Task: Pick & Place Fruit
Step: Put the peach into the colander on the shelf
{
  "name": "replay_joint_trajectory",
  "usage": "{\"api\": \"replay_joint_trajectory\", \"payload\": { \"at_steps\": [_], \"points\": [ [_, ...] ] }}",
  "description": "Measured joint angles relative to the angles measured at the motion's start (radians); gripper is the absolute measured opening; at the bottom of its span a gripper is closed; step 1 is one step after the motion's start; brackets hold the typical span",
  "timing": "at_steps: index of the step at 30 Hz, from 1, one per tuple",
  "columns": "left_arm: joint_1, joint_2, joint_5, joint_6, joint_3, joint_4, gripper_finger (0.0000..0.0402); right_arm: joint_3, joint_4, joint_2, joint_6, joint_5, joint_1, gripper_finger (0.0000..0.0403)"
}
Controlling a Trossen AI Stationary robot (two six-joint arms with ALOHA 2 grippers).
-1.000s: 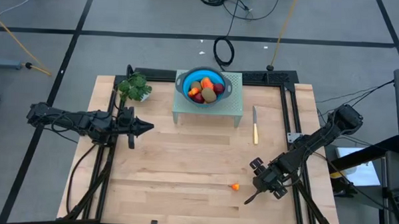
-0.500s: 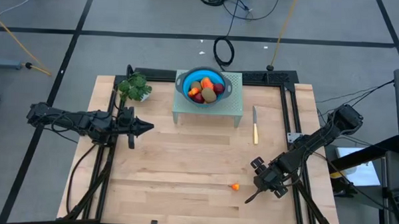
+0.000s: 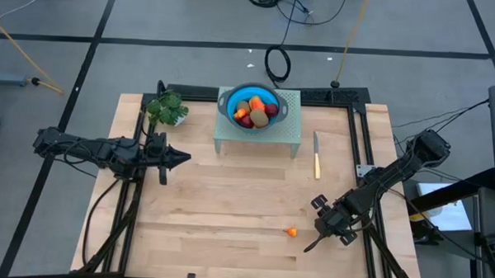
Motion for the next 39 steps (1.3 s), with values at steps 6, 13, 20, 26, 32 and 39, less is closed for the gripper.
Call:
{"api": "replay_joint_trajectory", "payload": {
  "at_steps": [6,13,20,26,32,39],
  "points": [
    [0.000,0.000,0.000,0.021,0.000,-0.006,0.0021,0.000,0.002,0.000,0.002,-0.004,0.000,0.0113],
    [0.000,0.000,0.000,0.031,0.000,-0.007,0.0021,0.011,0.003,0.000,0.049,-0.005,-0.001,0.0116],
    [0.000,0.000,0.000,0.050,0.000,-0.026,0.0021,0.075,0.004,0.000,0.082,-0.006,-0.001,0.0108],
    [0.000,0.000,0.001,0.051,0.000,-0.027,0.0021,0.159,0.005,0.000,0.082,-0.005,-0.002,0.0109],
    [0.000,0.000,0.063,0.094,0.000,-0.020,0.0021,0.214,0.016,0.000,0.083,-0.006,-0.010,0.0110],
    [0.000,0.000,0.175,0.130,0.000,0.002,0.0021,0.229,0.174,0.000,0.112,-0.003,-0.057,0.0107]
  ]
}}
